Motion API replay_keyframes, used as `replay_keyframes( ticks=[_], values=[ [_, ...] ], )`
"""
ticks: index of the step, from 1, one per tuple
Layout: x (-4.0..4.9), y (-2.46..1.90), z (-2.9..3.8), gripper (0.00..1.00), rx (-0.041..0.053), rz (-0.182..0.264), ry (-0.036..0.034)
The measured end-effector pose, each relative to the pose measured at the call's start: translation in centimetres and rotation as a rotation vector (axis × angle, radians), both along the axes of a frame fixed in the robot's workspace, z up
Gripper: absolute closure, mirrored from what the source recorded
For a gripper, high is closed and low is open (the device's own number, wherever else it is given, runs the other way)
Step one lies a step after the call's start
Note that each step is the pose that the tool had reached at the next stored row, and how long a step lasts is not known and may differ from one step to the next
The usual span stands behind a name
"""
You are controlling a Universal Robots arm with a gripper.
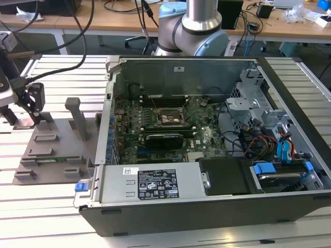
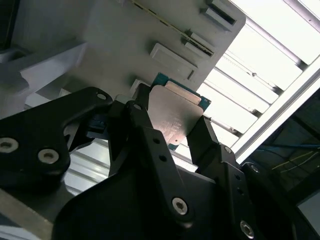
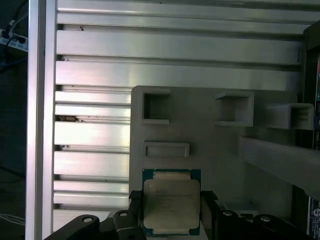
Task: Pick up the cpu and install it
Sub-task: 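Pick up the cpu and move it towards the insertion slot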
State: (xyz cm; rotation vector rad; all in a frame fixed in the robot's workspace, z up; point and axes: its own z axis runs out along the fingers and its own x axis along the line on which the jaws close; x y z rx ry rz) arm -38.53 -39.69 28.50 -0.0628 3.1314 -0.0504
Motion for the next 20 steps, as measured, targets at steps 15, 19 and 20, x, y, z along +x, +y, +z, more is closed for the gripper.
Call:
replay_keyframes(
  ticks=[15, 19, 20],
  values=[
    [0.0, 0.0, 1.95, 0.45, 0.0, 0.0, 0.0],
    [0.0, 0.0, 2.62, 0.45, -0.0001, 0.0, 0.0001],
    [0.0, 0.0, 2.72, 0.45, 0.0, 0.0, 0.0]
  ],
)
